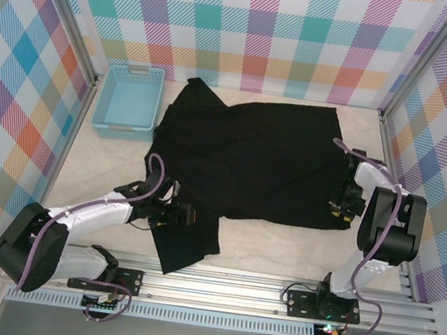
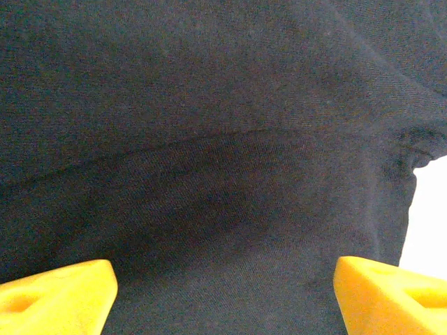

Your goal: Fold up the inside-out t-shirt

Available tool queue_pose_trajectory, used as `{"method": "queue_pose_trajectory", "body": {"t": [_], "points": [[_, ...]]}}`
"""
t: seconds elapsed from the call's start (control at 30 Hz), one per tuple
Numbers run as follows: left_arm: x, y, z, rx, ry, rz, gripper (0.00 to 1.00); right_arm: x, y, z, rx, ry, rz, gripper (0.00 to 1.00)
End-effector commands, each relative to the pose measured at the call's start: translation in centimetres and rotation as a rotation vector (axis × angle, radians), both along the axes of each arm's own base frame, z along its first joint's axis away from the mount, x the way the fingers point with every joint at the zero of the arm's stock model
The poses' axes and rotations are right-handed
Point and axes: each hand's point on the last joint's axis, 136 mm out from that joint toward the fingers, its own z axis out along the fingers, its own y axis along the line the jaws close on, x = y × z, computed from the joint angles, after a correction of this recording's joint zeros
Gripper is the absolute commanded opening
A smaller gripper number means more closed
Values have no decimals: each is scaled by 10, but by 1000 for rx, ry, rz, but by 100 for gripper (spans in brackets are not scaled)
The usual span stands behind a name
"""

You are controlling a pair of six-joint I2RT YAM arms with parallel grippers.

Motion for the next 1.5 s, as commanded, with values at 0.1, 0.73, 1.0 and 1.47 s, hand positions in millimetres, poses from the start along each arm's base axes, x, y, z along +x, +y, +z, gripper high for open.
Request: {"method": "queue_pose_trajectory", "body": {"t": [0.1, 0.73, 1.0, 1.47], "points": [[-19, 16, -23, 83, 74, 2, 83, -6, -2, -3, -3, 19, -16, 8], [-28, 24, -31, 103, 102, 25, 84, -15, -54, 16, -76, -40, -175, 0], [-29, 26, -33, 108, 105, 29, 84, -18, -61, 21, -106, -50, -201, 0], [-30, 26, -32, 107, 107, 30, 84, -24, -49, 25, -60, -133, -243, 0]]}}
